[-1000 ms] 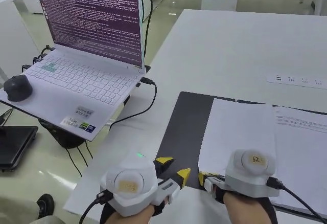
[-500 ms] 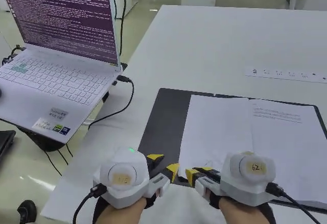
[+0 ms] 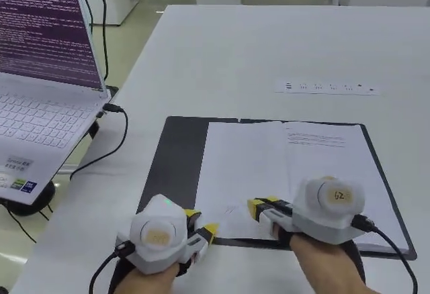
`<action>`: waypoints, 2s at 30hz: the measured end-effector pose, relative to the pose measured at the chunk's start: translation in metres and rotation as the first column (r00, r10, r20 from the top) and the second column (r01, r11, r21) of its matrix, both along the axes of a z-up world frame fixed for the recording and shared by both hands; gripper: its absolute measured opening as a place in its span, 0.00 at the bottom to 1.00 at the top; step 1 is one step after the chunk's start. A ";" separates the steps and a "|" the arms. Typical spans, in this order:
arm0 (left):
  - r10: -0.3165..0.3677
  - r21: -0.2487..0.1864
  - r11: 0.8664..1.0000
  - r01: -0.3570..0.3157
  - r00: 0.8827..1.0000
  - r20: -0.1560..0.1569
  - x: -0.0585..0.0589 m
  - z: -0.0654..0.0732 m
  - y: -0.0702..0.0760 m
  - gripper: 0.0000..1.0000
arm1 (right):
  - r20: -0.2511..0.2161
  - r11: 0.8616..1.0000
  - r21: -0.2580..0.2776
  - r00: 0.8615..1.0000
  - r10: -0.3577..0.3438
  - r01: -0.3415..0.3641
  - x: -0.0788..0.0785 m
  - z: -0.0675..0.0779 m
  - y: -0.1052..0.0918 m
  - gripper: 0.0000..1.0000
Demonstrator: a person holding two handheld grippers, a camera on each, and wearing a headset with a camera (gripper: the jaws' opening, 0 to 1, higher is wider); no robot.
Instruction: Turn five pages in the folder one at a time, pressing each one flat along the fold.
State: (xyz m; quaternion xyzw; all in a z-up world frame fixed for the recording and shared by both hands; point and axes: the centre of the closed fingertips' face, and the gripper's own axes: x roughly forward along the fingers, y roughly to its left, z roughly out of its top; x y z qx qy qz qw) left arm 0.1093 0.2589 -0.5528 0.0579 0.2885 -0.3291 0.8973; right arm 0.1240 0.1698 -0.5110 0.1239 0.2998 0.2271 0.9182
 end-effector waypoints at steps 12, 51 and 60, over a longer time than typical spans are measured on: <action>0.001 0.002 1.000 -0.001 0.998 0.060 -0.003 -0.004 0.003 0.23 | 0.017 0.999 -0.011 0.999 -0.046 0.046 0.036 -0.003 -0.030 0.02; 0.012 -0.013 1.000 -0.010 0.996 0.087 -0.003 -0.002 0.004 0.23 | -0.001 0.989 0.024 0.989 -0.145 0.145 0.137 -0.026 -0.075 0.00; 0.013 -0.015 1.000 -0.012 0.996 0.088 -0.003 -0.001 0.003 0.23 | 0.015 0.990 0.009 0.990 -0.140 0.140 0.152 -0.023 -0.076 0.00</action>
